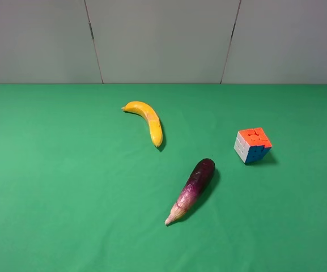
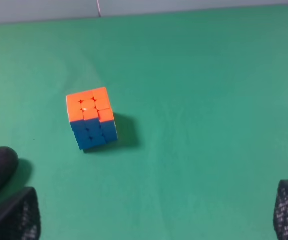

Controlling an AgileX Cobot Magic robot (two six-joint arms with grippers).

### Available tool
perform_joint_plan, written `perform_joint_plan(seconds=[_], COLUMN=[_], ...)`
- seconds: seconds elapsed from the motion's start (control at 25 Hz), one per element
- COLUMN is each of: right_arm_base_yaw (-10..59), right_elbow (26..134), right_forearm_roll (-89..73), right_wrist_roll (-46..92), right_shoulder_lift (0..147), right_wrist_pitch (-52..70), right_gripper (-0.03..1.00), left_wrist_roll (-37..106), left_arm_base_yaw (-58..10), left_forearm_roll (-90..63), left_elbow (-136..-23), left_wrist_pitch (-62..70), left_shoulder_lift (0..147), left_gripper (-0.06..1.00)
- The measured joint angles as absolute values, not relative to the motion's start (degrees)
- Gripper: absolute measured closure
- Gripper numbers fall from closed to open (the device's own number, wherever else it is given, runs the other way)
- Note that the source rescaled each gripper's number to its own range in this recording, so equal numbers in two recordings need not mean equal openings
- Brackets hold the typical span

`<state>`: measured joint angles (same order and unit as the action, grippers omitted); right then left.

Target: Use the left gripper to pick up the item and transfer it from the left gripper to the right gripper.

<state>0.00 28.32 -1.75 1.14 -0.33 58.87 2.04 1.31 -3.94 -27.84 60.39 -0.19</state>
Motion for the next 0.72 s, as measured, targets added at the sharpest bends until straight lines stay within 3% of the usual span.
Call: perform_joint_plan(seconds=[0.72], right_arm_base_yaw=[0.0], right_elbow=[28.32], right_forearm_roll=[-1.75], right_wrist_roll=[1.14], right_shoulder_lift=[-0.33], right_wrist_pitch=[58.87], right_gripper=[-0.03], left_wrist_roll=[2.04], left_arm_base_yaw=[1.31], left_forearm_roll=[-3.94], left_elbow=[-27.84], left_wrist_pitch=[60.39], left_shoulder_lift=[-0.19], left_gripper=[-0.06])
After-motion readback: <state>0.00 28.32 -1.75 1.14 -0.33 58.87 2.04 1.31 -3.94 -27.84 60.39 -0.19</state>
